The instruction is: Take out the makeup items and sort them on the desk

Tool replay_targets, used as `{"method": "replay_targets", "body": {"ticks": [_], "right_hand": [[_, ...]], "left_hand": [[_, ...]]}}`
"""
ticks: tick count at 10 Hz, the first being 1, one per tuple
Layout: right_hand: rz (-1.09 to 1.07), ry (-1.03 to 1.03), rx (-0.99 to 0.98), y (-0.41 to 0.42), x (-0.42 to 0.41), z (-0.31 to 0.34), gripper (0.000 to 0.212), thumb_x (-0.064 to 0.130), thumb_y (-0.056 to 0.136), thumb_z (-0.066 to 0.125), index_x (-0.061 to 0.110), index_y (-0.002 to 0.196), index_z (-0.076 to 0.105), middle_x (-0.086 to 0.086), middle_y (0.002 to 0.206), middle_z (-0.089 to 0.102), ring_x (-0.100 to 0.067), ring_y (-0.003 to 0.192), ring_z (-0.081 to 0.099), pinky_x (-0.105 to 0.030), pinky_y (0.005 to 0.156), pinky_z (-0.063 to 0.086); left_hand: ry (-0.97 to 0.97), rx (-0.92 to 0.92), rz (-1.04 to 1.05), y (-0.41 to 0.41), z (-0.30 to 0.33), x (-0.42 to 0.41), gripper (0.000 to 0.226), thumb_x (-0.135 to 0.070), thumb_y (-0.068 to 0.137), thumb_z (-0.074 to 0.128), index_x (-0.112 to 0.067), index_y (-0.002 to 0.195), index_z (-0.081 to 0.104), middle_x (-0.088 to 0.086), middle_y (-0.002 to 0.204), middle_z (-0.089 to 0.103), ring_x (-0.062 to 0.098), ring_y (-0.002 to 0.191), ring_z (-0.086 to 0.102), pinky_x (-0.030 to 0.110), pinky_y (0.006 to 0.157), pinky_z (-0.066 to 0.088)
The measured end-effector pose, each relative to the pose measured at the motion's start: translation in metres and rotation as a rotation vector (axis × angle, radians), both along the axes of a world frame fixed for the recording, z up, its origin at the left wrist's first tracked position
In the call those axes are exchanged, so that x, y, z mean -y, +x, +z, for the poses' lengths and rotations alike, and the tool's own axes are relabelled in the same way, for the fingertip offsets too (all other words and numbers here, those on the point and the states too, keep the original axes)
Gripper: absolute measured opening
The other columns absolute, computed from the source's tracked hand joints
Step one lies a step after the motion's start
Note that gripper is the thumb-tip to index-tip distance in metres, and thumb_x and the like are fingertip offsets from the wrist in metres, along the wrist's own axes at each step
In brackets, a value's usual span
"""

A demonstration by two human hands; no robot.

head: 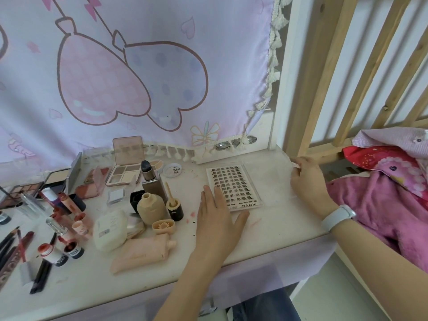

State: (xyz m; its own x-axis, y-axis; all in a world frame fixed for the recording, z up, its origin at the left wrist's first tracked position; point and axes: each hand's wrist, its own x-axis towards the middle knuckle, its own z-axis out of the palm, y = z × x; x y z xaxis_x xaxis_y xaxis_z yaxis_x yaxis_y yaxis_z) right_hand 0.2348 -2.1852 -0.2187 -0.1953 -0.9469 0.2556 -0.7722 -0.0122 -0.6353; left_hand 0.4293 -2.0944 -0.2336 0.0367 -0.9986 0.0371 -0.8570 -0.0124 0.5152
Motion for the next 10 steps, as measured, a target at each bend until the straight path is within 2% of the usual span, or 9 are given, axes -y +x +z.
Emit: {"method": "replay_targets", "body": {"ticks": [1, 2, 3, 4, 6, 9, 10], "right_hand": [[0.022, -0.242, -0.416, 0.006, -0.017, -0.001, 0.032, 0.005, 0.084, 0.047, 0.002, 0.113, 0.062, -0.021, 0.123, 0.056, -0.038, 0.119, 0.048, -0.053, 0.101, 0.031], [0.063, -0.379, -0.626, 0.016, -0.039, -0.008, 0.034, 0.02, 0.082, 0.044, 0.006, 0.103, 0.067, -0.02, 0.114, 0.063, -0.038, 0.114, 0.055, -0.058, 0.1, 0.032], [0.172, -0.062, -0.625, 0.026, -0.048, -0.019, 0.044, 0.038, 0.091, 0.038, 0.013, 0.121, 0.059, -0.019, 0.131, 0.053, -0.039, 0.125, 0.043, -0.051, 0.108, 0.025], [0.29, 0.122, -0.543, 0.026, -0.037, -0.026, 0.048, 0.042, 0.096, 0.03, 0.023, 0.14, 0.035, -0.011, 0.15, 0.029, -0.033, 0.139, 0.02, -0.04, 0.114, 0.012], [0.324, 0.163, -0.505, 0.032, -0.02, -0.026, 0.05, 0.044, 0.097, 0.022, 0.028, 0.144, 0.025, -0.004, 0.154, 0.018, -0.028, 0.142, 0.009, -0.038, 0.114, 0.004], [0.342, 0.217, -0.459, 0.035, -0.017, -0.023, 0.051, 0.043, 0.098, 0.02, 0.026, 0.145, 0.019, -0.004, 0.155, 0.014, -0.026, 0.143, 0.005, -0.038, 0.115, 0.002], [0.328, 0.071, -0.257, 0.035, -0.024, -0.013, 0.054, 0.037, 0.098, 0.027, 0.017, 0.147, 0.013, -0.007, 0.153, 0.022, -0.025, 0.142, 0.013, -0.039, 0.116, 0.004]], "left_hand": [[-0.02, 0.088, 0.016, 0.001, -0.005, -0.001, 0.084, -0.054, 0.092, 0.035, -0.008, 0.146, -0.01, 0.014, 0.155, -0.011, 0.024, 0.143, -0.011, 0.032, 0.114, -0.004], [-0.016, 0.124, 0.024, 0.001, -0.008, -0.001, 0.083, -0.056, 0.092, 0.033, -0.009, 0.146, -0.01, 0.011, 0.156, -0.009, 0.024, 0.143, -0.01, 0.035, 0.115, -0.002], [-0.005, 0.156, 0.027, 0.003, -0.009, -0.001, 0.083, -0.057, 0.092, 0.03, -0.009, 0.146, -0.011, 0.009, 0.156, -0.009, 0.024, 0.143, -0.01, 0.036, 0.114, -0.002], [-0.003, 0.205, 0.034, 0.004, -0.009, 0.001, 0.083, -0.058, 0.092, 0.028, -0.007, 0.146, -0.009, 0.012, 0.156, -0.009, 0.027, 0.143, -0.009, 0.037, 0.115, -0.002], [0.022, 0.246, 0.069, 0.004, -0.009, 0.013, 0.082, -0.059, 0.092, 0.024, -0.006, 0.146, -0.007, 0.018, 0.154, -0.011, 0.032, 0.142, -0.009, 0.041, 0.114, -0.005], [-0.017, 0.245, 0.087, 0.005, -0.013, 0.019, 0.081, -0.058, 0.092, 0.025, -0.008, 0.146, -0.007, 0.018, 0.155, -0.008, 0.033, 0.142, -0.006, 0.042, 0.114, -0.004], [-0.083, 0.2, 0.095, 0.002, -0.01, 0.011, 0.077, -0.054, 0.094, 0.026, -0.009, 0.146, -0.009, 0.016, 0.155, -0.008, 0.032, 0.143, -0.006, 0.042, 0.115, -0.003]]}}
